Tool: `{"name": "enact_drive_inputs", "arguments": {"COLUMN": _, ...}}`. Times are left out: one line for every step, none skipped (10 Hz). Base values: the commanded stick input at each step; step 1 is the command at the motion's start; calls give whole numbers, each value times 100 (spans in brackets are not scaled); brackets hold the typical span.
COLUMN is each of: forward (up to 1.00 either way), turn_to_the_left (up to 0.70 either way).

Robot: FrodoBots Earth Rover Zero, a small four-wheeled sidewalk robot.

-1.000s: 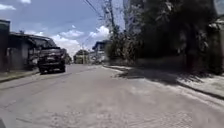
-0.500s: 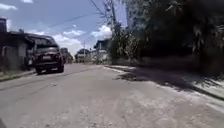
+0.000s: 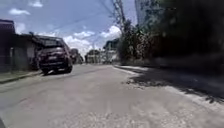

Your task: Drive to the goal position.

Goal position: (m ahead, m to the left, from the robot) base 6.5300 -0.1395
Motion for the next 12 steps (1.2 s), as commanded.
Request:
{"name": "enact_drive_inputs", "arguments": {"forward": 100, "turn_to_the_left": 0}}
{"name": "enact_drive_inputs", "arguments": {"forward": 100, "turn_to_the_left": 0}}
{"name": "enact_drive_inputs", "arguments": {"forward": 100, "turn_to_the_left": 0}}
{"name": "enact_drive_inputs", "arguments": {"forward": 100, "turn_to_the_left": 0}}
{"name": "enact_drive_inputs", "arguments": {"forward": 100, "turn_to_the_left": 0}}
{"name": "enact_drive_inputs", "arguments": {"forward": 100, "turn_to_the_left": 0}}
{"name": "enact_drive_inputs", "arguments": {"forward": 100, "turn_to_the_left": 0}}
{"name": "enact_drive_inputs", "arguments": {"forward": 100, "turn_to_the_left": 0}}
{"name": "enact_drive_inputs", "arguments": {"forward": 100, "turn_to_the_left": 0}}
{"name": "enact_drive_inputs", "arguments": {"forward": 100, "turn_to_the_left": 0}}
{"name": "enact_drive_inputs", "arguments": {"forward": 100, "turn_to_the_left": 0}}
{"name": "enact_drive_inputs", "arguments": {"forward": 100, "turn_to_the_left": 0}}
